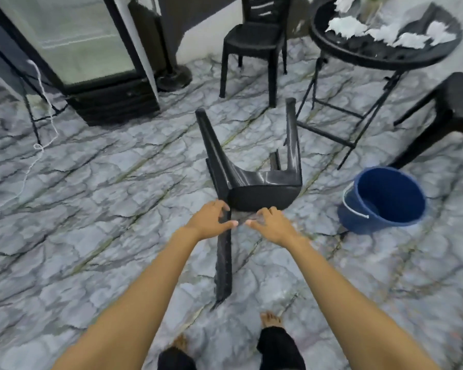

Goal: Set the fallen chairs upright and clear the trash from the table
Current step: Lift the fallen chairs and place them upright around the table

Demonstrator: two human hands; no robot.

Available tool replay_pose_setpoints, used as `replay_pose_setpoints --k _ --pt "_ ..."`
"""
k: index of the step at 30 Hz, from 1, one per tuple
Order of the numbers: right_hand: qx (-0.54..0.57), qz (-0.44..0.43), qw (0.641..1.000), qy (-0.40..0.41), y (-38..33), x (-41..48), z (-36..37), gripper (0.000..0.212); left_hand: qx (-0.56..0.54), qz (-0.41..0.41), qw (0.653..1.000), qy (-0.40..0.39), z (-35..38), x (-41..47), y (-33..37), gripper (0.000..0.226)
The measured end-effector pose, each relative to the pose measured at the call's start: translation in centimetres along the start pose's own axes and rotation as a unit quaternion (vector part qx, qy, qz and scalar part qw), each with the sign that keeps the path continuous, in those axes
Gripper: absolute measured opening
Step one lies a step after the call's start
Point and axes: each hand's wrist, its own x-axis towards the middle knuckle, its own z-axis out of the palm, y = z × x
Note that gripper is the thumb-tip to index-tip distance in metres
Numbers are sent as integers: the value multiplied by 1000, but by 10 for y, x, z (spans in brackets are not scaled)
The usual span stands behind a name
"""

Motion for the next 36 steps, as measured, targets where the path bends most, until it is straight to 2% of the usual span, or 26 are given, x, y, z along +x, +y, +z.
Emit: replay_pose_setpoints --k 6,10,14,16,19,21,24,28,32,34,36 --pt "112 111 984 85 -4 -43 72 65 70 109 987 -97 31 0 -39 51" --pt "170 161 964 125 3 -60 139 55 116 144 971 -150 57 -4 -71 48" --pt "244 183 945 121 22 -58 220 52 128 178 959 -177 91 2 -103 47" --pt "293 199 926 130 38 -47 264 50 163 200 944 -205 115 14 -123 48" --pt "379 216 885 165 64 -23 332 46 265 257 901 -228 157 41 -153 53" --pt "440 196 853 199 75 -4 371 42 295 301 879 -223 184 60 -170 56" --pt "522 123 808 243 77 26 422 38 304 383 846 -211 219 82 -195 51" --pt "609 24 725 322 74 60 485 41 288 454 827 -161 244 100 -226 40" --pt "638 -59 647 413 72 85 534 50 271 517 802 -126 250 101 -238 40" --pt "634 -84 637 430 71 97 548 52 270 530 795 -124 251 101 -240 42" --pt "621 -98 643 438 73 108 556 60 270 535 790 -132 253 98 -239 42"
